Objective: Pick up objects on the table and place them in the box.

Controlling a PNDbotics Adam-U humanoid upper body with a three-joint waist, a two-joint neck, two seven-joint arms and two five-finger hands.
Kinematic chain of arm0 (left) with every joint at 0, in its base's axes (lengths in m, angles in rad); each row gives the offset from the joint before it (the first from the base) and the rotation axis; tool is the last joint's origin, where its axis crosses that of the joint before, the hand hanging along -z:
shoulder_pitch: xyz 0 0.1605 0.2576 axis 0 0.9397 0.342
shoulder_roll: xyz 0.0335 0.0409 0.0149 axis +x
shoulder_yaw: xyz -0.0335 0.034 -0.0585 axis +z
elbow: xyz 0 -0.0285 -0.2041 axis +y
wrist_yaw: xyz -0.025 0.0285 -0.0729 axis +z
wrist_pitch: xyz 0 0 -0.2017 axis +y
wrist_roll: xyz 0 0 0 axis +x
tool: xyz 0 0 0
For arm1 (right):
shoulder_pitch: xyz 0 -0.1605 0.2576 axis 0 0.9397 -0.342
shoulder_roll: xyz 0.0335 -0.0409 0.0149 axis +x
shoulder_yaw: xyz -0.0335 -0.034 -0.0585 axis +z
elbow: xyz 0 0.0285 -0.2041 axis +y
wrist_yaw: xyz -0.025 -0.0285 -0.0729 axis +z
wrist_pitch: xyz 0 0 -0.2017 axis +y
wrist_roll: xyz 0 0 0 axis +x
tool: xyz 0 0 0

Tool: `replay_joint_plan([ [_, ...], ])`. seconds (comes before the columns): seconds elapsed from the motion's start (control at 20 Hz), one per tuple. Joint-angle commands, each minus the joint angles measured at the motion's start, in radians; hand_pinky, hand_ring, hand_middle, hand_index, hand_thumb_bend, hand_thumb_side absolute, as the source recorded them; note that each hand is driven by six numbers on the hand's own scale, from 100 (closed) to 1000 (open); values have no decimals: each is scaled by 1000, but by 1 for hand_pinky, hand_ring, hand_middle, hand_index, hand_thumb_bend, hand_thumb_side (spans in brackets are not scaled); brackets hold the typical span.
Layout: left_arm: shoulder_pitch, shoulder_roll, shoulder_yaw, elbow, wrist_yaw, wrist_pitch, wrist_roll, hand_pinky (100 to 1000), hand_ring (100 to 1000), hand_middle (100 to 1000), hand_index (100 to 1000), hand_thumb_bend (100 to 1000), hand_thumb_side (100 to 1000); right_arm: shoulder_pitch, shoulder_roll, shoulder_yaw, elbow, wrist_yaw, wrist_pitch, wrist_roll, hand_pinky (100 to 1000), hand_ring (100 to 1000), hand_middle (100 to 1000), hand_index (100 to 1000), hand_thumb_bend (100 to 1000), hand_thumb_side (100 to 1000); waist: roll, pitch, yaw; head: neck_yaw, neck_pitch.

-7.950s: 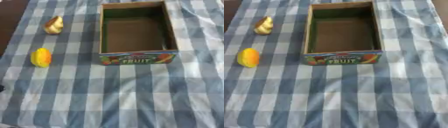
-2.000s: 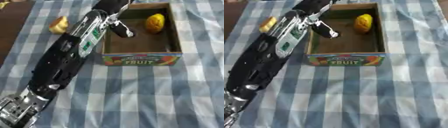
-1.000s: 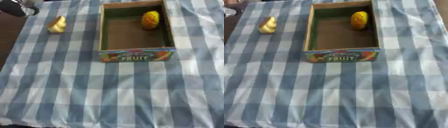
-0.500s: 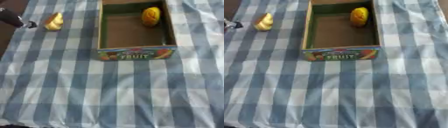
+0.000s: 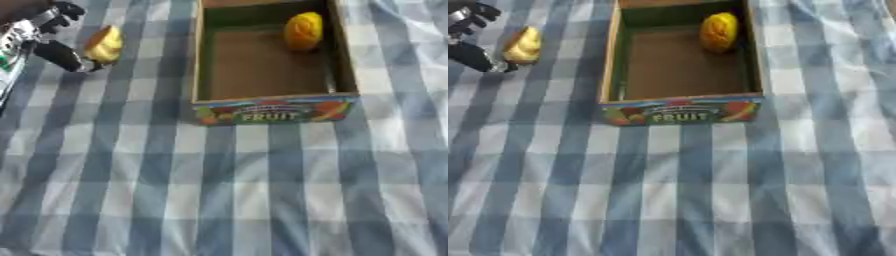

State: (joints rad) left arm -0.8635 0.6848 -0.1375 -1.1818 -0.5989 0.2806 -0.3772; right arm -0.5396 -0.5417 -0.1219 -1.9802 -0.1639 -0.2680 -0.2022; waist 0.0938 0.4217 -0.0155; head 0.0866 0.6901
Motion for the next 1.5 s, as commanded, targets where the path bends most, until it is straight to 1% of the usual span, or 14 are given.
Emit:
replay_joint_plan([
  [0.05, -27, 13, 16, 18, 1, 5, 33, 849, 884, 862, 934, 441, 100, -18, -17, 0, -20, -6, 1, 10, 786, 882, 705, 755, 100, 649, 1, -16, -5, 11, -22],
  [0.3, -35, 2, 15, 52, -11, 24, 42, 837, 878, 858, 924, 437, 100, -23, -13, 3, -20, -9, 4, 17, 787, 883, 704, 755, 100, 650, 7, -8, -15, 22, -28],
  [0.4, -38, -5, 17, 66, -18, 28, 40, 832, 873, 851, 919, 416, 100, -26, -11, 4, -20, -12, 4, 18, 787, 883, 704, 755, 100, 650, 7, -6, -19, 27, -31],
  [0.45, -39, -7, 17, 70, -21, 30, 43, 823, 861, 836, 909, 357, 100, -26, -10, 4, -20, -13, 4, 19, 787, 884, 704, 755, 100, 650, 7, -6, -20, 28, -31],
  [0.5, -39, -8, 18, 73, -24, 32, 47, 817, 852, 826, 901, 329, 100, -25, -10, 5, -20, -13, 5, 19, 787, 884, 704, 755, 100, 650, 7, -6, -20, 29, -31],
  [0.55, -40, -10, 18, 76, -27, 35, 52, 804, 833, 805, 882, 264, 100, -24, -10, 4, -20, -14, 6, 18, 786, 885, 704, 755, 100, 650, 6, -6, -21, 30, -30],
  [0.6, -40, -11, 17, 78, -30, 38, 55, 799, 824, 798, 874, 240, 100, -23, -10, 4, -20, -14, 8, 16, 786, 885, 704, 755, 100, 651, 6, -6, -20, 31, -29],
  [0.65, -40, -13, 16, 80, -31, 40, 58, 777, 791, 767, 841, 135, 100, -23, -9, 4, -20, -15, 8, 16, 787, 884, 704, 756, 100, 651, 6, -7, -20, 32, -28],
  [0.7, -40, -13, 15, 81, -34, 43, 64, 768, 774, 750, 824, 106, 100, -23, -9, 5, -20, -15, 9, 15, 787, 885, 704, 756, 100, 651, 5, -8, -20, 32, -27],
  [0.85, -39, -6, 13, 60, -41, 48, 87, 743, 734, 702, 775, 100, 100, -15, -12, 3, -20, -15, 11, 14, 787, 885, 704, 756, 100, 650, 4, -13, -17, 28, -20],
  [0.95, -40, 7, 4, 14, -54, 46, 95, 745, 727, 684, 759, 100, 100, -8, -16, 0, -20, -12, 12, 11, 787, 885, 704, 756, 100, 651, 3, -19, -11, 23, -10],
  [1.05, -44, 22, -7, -62, -65, 37, 86, 732, 707, 672, 749, 100, 100, -1, -17, -3, -20, -11, 13, 6, 787, 884, 704, 757, 100, 651, 2, -28, -1, 13, 1],
  [1.3, -51, 53, -42, -302, -86, 9, 29, 740, 698, 667, 742, 100, 100, 10, -21, -3, -20, -8, 14, 1, 788, 883, 704, 758, 100, 650, -4, -52, 18, -13, 20],
  [1.5, -57, 60, -81, -506, -101, -24, -31, 744, 692, 669, 738, 100, 100, 14, -21, -2, -20, -10, 13, -1, 789, 881, 704, 759, 100, 651, -9, -68, 26, -19, 27],
])
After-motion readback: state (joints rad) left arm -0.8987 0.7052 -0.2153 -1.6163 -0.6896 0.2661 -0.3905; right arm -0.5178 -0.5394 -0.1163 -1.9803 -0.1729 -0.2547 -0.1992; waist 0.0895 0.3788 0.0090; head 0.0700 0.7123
